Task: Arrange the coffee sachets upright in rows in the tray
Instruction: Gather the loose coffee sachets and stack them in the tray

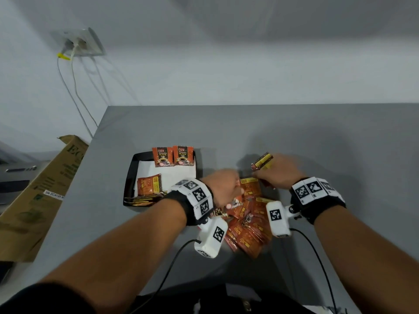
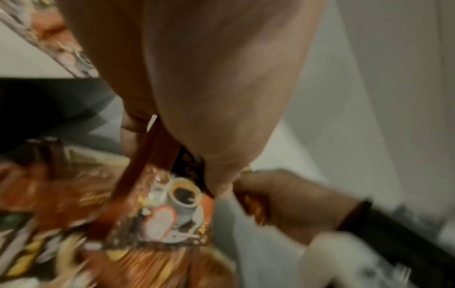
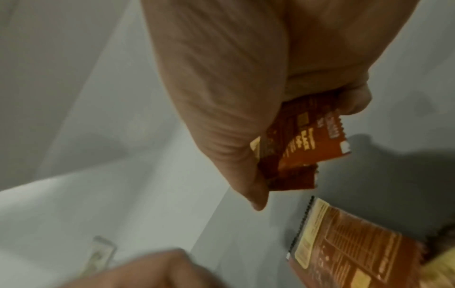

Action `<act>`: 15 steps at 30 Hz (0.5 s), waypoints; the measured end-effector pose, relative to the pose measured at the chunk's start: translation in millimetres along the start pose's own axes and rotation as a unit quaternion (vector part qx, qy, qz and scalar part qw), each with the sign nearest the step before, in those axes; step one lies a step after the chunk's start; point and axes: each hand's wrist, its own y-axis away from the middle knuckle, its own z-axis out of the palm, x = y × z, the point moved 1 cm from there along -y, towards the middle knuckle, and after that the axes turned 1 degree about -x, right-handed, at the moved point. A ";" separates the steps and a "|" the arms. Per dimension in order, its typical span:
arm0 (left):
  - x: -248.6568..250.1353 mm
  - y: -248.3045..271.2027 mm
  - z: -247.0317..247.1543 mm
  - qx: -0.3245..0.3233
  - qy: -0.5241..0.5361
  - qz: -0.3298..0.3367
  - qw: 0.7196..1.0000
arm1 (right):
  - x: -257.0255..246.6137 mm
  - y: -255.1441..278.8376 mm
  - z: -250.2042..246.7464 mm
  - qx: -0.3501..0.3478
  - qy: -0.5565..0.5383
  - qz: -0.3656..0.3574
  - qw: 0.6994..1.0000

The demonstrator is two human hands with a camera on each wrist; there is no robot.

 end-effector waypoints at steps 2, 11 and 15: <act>4.5 -5.0 16.1 -0.026 -0.054 0.015 0.998 | 1.2 7.9 1.3 0.005 -0.014 0.025 1.000; -4.3 -10.5 50.9 0.038 -0.180 0.080 0.980 | -7.9 9.2 49.2 0.014 0.156 -0.041 0.987; -3.9 -4.6 47.2 0.063 -0.113 0.097 0.987 | 7.3 -13.1 61.0 -0.022 0.179 0.002 0.984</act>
